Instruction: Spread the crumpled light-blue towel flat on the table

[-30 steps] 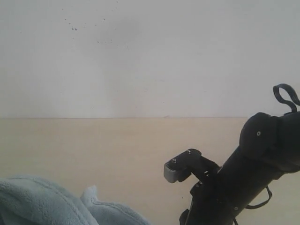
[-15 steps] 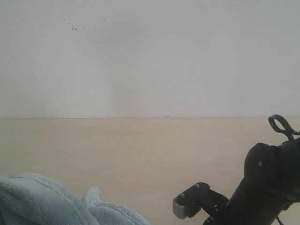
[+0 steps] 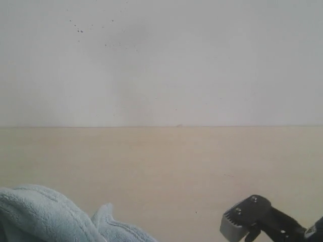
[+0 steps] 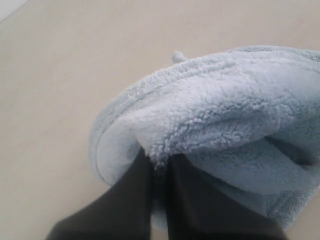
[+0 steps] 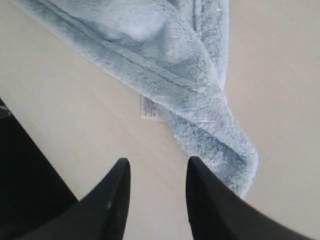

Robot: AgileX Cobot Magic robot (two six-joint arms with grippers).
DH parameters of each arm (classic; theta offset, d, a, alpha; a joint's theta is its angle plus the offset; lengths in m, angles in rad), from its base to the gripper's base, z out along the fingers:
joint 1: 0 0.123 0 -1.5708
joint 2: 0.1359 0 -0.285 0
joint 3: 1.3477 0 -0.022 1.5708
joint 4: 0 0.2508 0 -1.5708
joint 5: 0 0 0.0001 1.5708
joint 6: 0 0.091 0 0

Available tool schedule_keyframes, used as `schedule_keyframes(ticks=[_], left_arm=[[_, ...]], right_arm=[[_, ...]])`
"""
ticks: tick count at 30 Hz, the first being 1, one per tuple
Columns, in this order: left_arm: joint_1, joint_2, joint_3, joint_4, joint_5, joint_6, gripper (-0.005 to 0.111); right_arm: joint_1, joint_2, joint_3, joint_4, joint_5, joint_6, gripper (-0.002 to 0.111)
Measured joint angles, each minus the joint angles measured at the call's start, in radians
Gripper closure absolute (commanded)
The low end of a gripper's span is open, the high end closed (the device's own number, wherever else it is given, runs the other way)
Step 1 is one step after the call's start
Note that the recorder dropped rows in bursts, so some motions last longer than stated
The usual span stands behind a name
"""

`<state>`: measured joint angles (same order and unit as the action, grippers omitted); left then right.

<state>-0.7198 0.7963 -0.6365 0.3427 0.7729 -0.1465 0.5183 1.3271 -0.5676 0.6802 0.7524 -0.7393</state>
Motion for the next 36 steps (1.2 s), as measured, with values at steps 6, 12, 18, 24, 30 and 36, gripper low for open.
schedule_keyframes(ticks=[6, 12, 18, 24, 30, 36], left_arm=[[0.0, 0.0, 0.0, 0.0, 0.0, -0.002, 0.103], [0.0, 0.0, 0.0, 0.0, 0.0, -0.019, 0.103], [0.0, 0.0, 0.0, 0.0, 0.0, -0.035, 0.103], [0.0, 0.0, 0.0, 0.0, 0.0, -0.035, 0.103], [0.0, 0.0, 0.0, 0.0, 0.0, -0.035, 0.103], [0.0, 0.0, 0.0, 0.0, 0.0, -0.036, 0.103]], right_arm=[[0.0, -0.153, 0.001, 0.0, -0.06, 0.019, 0.073], [0.0, -0.024, -0.103, -0.016, -0.15, -0.005, 0.069], [0.0, 0.225, -0.315, -0.016, -0.147, -0.018, 0.055], [0.0, 0.446, -0.492, -0.001, -0.047, -0.045, 0.055], [0.0, 0.565, -0.591, 0.12, -0.019, -0.131, 0.055], [0.004, 0.638, -0.644, 0.167, -0.006, -0.181, 0.055]])
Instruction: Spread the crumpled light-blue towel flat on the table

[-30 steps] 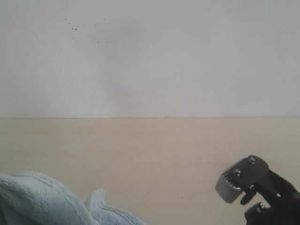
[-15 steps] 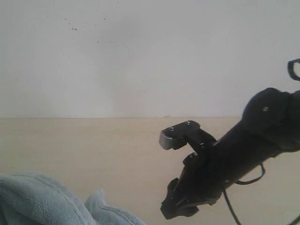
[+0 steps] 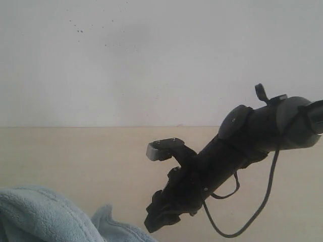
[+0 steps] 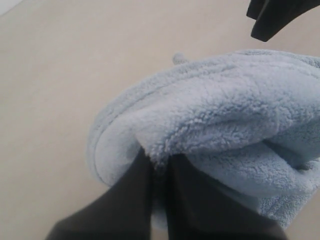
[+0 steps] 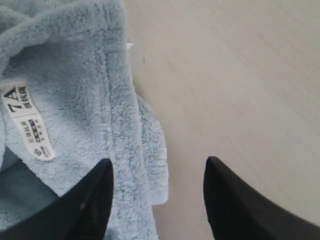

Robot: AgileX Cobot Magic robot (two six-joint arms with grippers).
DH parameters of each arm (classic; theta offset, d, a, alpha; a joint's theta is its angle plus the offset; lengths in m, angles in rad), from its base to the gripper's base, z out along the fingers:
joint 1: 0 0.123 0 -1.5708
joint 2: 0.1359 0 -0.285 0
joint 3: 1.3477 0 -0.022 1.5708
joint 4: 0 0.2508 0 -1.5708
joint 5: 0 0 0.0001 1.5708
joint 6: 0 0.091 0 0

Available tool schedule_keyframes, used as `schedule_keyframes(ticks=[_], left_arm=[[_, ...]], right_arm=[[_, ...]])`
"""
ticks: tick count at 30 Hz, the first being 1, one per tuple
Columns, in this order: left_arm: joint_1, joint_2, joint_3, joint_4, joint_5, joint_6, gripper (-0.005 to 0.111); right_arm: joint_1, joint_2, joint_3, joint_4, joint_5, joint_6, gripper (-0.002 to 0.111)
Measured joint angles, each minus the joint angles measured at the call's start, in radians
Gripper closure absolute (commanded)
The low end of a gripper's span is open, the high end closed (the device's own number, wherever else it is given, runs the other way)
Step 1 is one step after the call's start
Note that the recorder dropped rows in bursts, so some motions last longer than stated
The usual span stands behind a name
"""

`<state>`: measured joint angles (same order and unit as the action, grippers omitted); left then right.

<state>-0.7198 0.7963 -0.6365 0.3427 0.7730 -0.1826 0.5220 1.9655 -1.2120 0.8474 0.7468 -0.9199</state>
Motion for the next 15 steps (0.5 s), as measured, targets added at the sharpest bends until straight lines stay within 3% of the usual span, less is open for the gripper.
schedule_keyframes(ticks=[13, 15], left_arm=[[0.0, 0.0, 0.0, 0.0, 0.0, -0.014, 0.103], [0.0, 0.0, 0.0, 0.0, 0.0, -0.014, 0.103]], right_arm=[[0.068, 0.09, -0.021, 0.007, -0.03, -0.045, 0.056], [0.068, 0.095, -0.021, 0.007, -0.033, -0.047, 0.063]])
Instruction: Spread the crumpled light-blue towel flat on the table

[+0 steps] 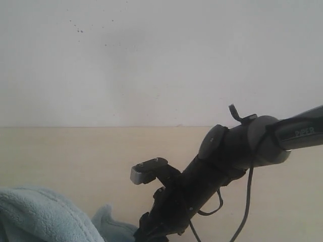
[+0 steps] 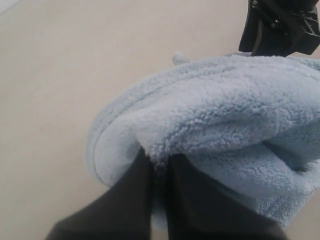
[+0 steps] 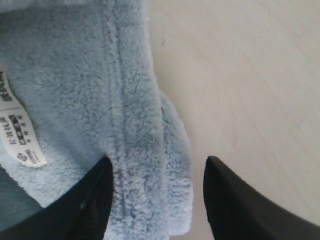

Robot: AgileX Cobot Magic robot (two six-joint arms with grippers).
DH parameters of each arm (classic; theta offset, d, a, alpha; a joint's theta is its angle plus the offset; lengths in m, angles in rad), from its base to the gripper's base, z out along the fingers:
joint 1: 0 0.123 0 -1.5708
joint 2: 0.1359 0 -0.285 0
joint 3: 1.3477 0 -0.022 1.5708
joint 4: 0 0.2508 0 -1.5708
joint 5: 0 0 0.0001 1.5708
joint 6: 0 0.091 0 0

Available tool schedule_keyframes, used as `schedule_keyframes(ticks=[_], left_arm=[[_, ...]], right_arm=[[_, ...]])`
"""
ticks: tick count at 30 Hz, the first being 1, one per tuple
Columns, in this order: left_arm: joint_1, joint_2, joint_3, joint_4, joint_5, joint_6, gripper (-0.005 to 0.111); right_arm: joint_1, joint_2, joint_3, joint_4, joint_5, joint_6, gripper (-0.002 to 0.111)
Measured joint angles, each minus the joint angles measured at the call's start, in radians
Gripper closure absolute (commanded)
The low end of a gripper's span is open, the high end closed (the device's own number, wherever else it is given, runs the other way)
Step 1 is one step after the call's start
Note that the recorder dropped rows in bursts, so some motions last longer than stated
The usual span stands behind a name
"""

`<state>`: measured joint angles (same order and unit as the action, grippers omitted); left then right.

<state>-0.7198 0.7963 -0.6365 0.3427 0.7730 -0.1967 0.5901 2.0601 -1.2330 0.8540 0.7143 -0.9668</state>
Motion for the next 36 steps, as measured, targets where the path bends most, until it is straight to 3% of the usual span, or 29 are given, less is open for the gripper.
schedule_keyframes(ticks=[10, 24, 29, 33, 36], left_arm=[[0.0, 0.0, 0.0, 0.0, -0.002, -0.001, 0.103], [0.0, 0.0, 0.049, 0.004, -0.015, -0.001, 0.103], [0.0, 0.0, 0.073, 0.004, -0.014, -0.001, 0.103], [0.0, -0.014, 0.072, 0.027, 0.001, -0.008, 0.103], [0.0, -0.045, 0.072, 0.1, 0.015, -0.059, 0.103]], right_arm=[[0.0, 0.01, 0.0, 0.0, -0.014, -0.011, 0.108], [0.0, -0.126, 0.058, -0.014, -0.036, 0.035, 0.108], [-0.011, -0.241, 0.086, -0.13, -0.06, 0.132, 0.108], [-0.089, -0.339, 0.113, -0.307, -0.045, 0.267, 0.108], [-0.202, -0.428, 0.145, -0.394, -0.011, 0.311, 0.108]])
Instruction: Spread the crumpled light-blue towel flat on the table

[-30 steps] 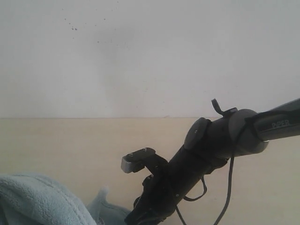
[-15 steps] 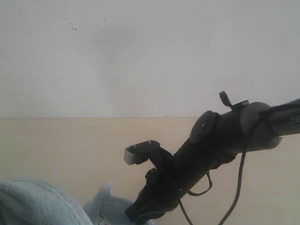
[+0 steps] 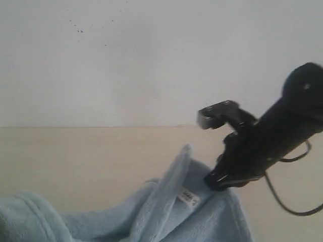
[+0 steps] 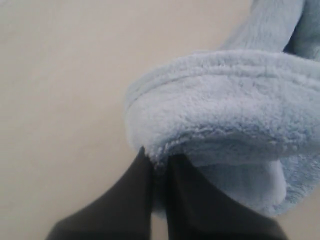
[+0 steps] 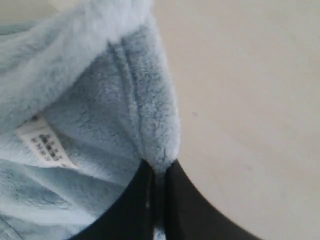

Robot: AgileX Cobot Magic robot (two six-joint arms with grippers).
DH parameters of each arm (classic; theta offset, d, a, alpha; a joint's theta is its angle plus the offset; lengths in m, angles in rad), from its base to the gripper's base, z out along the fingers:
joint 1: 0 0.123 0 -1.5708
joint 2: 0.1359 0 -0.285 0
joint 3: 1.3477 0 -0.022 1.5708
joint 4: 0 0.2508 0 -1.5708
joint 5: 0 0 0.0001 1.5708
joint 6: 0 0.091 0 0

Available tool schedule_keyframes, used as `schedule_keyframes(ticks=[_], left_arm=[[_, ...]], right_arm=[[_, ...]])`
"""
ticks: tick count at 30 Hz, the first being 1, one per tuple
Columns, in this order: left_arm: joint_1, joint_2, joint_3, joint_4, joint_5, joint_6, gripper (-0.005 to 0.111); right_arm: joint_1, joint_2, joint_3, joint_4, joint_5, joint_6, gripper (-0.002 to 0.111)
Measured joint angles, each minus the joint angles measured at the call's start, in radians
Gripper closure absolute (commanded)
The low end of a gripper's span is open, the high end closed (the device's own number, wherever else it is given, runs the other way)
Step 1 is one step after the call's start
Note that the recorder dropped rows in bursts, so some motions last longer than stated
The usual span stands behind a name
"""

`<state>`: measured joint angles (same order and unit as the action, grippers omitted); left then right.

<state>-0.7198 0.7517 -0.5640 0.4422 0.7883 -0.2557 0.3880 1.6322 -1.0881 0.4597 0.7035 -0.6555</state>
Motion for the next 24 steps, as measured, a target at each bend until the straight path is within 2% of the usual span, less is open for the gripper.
schedule_keyframes(ticks=[3, 7, 11, 19, 22, 24], left_arm=[[0.0, -0.04, 0.0, 0.092, 0.006, -0.084, 0.103], [0.0, -0.092, 0.0, 0.126, -0.049, -0.217, 0.103], [0.0, -0.124, 0.0, 0.128, -0.097, -0.33, 0.103], [0.0, -0.132, 0.002, 0.067, -0.102, -0.354, 0.102], [0.0, -0.132, 0.002, 0.022, -0.102, -0.337, 0.088], [0.0, -0.132, 0.002, 0.005, -0.102, -0.328, 0.065]], right_arm=[[-0.118, -0.09, 0.037, -0.024, 0.037, 0.006, 0.108], [-0.229, -0.211, 0.074, -0.014, 0.078, 0.004, 0.108], [-0.252, -0.294, 0.083, -0.005, 0.104, 0.006, 0.108], [-0.258, -0.378, 0.084, -0.001, 0.162, 0.041, 0.108], [-0.258, -0.398, 0.085, -0.001, 0.17, 0.049, 0.108], [-0.258, -0.406, 0.085, -0.001, 0.173, 0.056, 0.108]])
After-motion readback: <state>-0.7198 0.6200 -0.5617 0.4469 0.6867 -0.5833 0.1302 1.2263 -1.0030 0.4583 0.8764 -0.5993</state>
